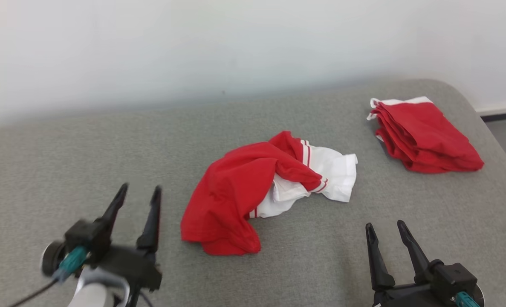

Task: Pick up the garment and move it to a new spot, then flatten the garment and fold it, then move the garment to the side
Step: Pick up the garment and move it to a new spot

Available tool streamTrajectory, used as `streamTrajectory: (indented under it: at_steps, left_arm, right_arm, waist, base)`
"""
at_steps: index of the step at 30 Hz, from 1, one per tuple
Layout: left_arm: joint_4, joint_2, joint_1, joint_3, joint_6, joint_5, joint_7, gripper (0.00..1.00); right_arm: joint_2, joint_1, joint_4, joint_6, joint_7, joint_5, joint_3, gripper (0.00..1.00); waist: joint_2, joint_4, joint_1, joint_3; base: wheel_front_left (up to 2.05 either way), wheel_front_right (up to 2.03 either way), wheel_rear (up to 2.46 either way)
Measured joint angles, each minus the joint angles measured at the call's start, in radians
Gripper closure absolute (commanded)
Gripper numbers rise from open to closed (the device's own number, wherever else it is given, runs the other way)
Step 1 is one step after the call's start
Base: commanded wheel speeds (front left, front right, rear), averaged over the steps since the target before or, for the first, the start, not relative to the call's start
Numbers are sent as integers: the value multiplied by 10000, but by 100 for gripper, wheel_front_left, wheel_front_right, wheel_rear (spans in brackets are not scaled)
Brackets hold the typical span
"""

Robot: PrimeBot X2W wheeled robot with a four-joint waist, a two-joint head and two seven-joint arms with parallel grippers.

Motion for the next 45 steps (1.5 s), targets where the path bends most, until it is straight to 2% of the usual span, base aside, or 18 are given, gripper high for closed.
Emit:
streamTrajectory:
  at_steps: [4,11,14,17,20,25,31,45]
  left_arm:
    - [-917,63,1175,794,399,173,-23,0]
    - [-1837,107,2868,1538,662,1152,-23,0]
    - [-2222,-40,3397,2031,696,1313,-23,0]
    - [-2464,-234,3829,2472,579,1662,-23,0]
    - [-2755,-702,4215,2897,510,1847,-23,0]
    - [-3327,-1231,4574,3586,25,2506,-23,0]
    - [-3402,-1747,4863,4163,-408,2924,-23,0]
    - [-3223,-2132,4899,4452,-754,3218,-23,0]
  right_arm:
    - [0,126,-90,0,0,-65,-127,0]
    - [0,432,-217,0,-2,-138,-539,0]
    - [4,481,-230,0,0,-150,-631,0]
    - [-4,525,-249,0,0,-155,-683,0]
    - [2,559,-257,0,0,-155,-677,0]
    - [2,571,-309,0,0,-150,-617,0]
    - [0,577,-314,0,0,-134,-525,0]
    - [0,642,-288,0,0,-130,-476,0]
  waist:
    - [-1,201,0,-217]
    - [0,541,0,-366]
    - [-1,670,0,-407]
    - [-1,773,0,-436]
    - [0,851,0,-457]
    - [0,914,1,-486]
    - [1,864,1,-510]
    - [1,955,1,-538]
  base:
    - [0,0,0]
    - [0,0,0]
    - [0,0,0]
    - [0,0,0]
    - [0,0,0]
    - [0,0,0]
    - [0,0,0]
    - [0,0,0]
